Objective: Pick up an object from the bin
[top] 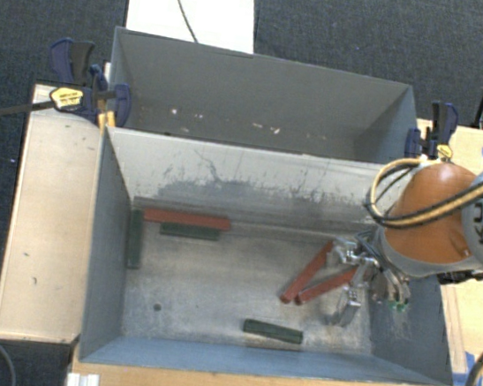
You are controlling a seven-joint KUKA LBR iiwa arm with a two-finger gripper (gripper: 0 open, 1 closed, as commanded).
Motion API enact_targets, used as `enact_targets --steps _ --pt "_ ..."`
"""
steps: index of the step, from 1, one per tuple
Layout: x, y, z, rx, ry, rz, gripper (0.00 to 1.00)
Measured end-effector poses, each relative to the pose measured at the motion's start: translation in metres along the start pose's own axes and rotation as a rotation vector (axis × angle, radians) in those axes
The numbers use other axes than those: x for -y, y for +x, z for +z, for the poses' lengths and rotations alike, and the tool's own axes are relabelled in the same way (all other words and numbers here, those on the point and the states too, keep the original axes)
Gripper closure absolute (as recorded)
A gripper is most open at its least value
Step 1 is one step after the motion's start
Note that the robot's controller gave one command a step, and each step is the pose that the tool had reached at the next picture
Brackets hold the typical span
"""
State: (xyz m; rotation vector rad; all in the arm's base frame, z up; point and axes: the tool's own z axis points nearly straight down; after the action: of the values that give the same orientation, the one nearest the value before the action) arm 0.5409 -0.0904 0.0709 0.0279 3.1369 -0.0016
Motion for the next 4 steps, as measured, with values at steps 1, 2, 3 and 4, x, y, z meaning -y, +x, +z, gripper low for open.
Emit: enact_targets --steps 1,2,3,4 --pt "-0.004 -0.052 0.0 0.0 -0.001 -0.327 0.0" --pt "-0.004 -0.053 -0.002 0.003 0.0 -0.325 1.0" --pt "-0.004 -0.052 0.0 0.0 -0.002 -0.325 0.0" --pt "-0.035 -0.047 0.0 -0.004 -0.004 -0.568 0.0"
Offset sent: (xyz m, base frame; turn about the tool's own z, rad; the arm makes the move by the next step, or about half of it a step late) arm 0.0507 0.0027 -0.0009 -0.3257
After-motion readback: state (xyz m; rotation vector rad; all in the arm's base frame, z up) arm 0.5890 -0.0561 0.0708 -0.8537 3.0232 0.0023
